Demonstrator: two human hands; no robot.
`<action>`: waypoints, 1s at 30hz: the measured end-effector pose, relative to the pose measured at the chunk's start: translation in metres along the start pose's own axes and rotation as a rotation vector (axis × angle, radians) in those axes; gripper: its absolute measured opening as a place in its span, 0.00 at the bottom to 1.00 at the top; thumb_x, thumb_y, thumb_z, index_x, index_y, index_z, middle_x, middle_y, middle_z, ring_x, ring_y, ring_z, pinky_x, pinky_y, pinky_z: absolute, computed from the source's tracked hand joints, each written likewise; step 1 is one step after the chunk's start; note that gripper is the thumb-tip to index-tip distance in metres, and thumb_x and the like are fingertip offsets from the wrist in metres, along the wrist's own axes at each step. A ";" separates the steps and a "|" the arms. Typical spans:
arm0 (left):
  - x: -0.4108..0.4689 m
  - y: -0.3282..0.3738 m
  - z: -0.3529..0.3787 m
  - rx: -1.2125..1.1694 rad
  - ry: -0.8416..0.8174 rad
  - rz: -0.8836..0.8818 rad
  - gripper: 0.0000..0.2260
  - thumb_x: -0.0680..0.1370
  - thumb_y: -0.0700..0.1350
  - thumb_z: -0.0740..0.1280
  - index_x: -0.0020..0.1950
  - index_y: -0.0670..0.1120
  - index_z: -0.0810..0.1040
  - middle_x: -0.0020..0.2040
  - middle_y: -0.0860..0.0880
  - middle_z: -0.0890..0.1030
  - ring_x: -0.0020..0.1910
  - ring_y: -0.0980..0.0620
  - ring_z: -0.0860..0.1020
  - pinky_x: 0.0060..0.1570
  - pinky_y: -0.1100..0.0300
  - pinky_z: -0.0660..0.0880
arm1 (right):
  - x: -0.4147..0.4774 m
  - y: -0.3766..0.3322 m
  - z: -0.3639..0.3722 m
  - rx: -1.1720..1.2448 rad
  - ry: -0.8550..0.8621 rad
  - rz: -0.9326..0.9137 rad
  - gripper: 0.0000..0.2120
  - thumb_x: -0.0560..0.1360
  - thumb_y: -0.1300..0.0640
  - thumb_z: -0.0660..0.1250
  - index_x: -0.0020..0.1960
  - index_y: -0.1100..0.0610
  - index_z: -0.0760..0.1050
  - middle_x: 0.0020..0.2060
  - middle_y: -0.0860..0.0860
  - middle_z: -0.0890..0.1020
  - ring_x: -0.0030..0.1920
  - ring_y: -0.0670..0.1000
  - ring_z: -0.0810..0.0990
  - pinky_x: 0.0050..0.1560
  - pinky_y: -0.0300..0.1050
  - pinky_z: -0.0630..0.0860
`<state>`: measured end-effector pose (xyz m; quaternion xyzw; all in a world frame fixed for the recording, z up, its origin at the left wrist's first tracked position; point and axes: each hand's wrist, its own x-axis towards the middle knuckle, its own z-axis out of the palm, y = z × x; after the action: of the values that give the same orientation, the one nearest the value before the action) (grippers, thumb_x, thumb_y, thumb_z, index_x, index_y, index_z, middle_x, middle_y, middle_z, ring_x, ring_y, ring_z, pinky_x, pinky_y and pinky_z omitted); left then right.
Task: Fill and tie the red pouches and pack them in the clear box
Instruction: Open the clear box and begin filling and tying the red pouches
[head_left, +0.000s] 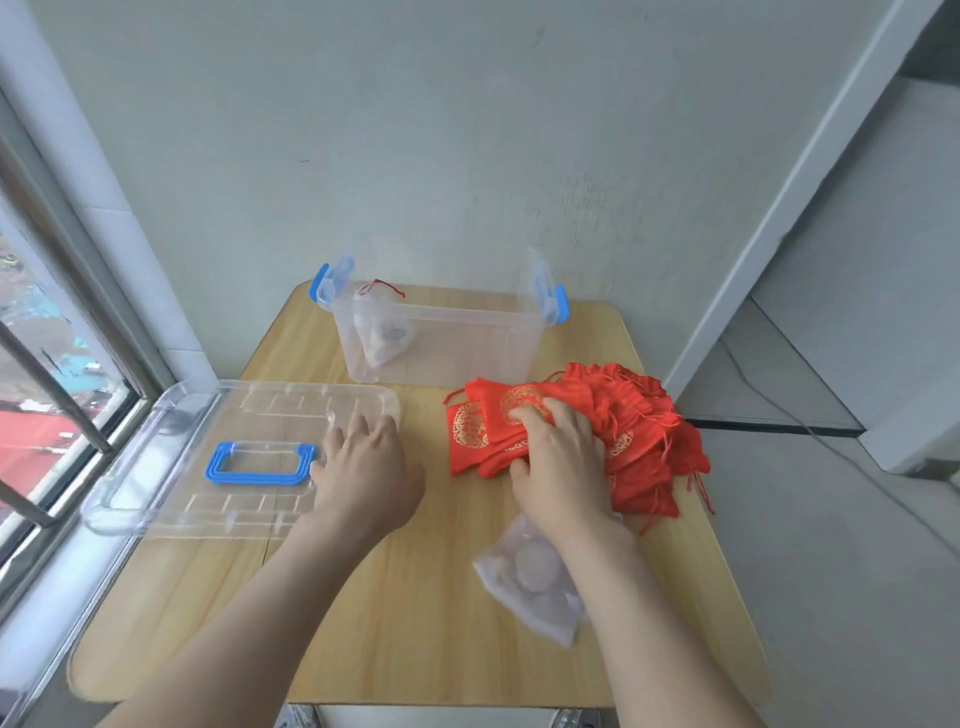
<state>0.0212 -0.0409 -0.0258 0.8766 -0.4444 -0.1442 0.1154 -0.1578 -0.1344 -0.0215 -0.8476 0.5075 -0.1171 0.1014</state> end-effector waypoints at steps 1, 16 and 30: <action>0.003 -0.001 0.001 0.004 -0.008 0.009 0.16 0.80 0.49 0.64 0.65 0.44 0.71 0.60 0.45 0.72 0.68 0.38 0.69 0.66 0.39 0.72 | 0.001 -0.001 0.001 0.014 -0.011 -0.024 0.28 0.79 0.56 0.69 0.78 0.45 0.70 0.78 0.50 0.66 0.79 0.56 0.62 0.75 0.56 0.65; -0.030 0.014 -0.010 -0.221 0.091 0.320 0.12 0.77 0.41 0.67 0.60 0.50 0.77 0.54 0.50 0.74 0.54 0.47 0.74 0.54 0.54 0.71 | -0.034 -0.022 -0.042 0.178 0.237 0.161 0.12 0.73 0.54 0.68 0.55 0.45 0.78 0.57 0.48 0.76 0.64 0.58 0.71 0.62 0.56 0.68; -0.071 0.050 0.020 -0.365 -0.250 0.246 0.19 0.79 0.49 0.72 0.68 0.49 0.76 0.54 0.55 0.81 0.52 0.54 0.79 0.42 0.66 0.72 | -0.078 0.025 -0.043 0.307 -0.207 0.535 0.16 0.79 0.61 0.67 0.63 0.62 0.67 0.58 0.59 0.79 0.58 0.62 0.82 0.45 0.46 0.72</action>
<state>-0.0632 -0.0138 -0.0176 0.7559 -0.5252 -0.3142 0.2325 -0.2275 -0.0791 0.0044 -0.6663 0.6758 -0.0748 0.3063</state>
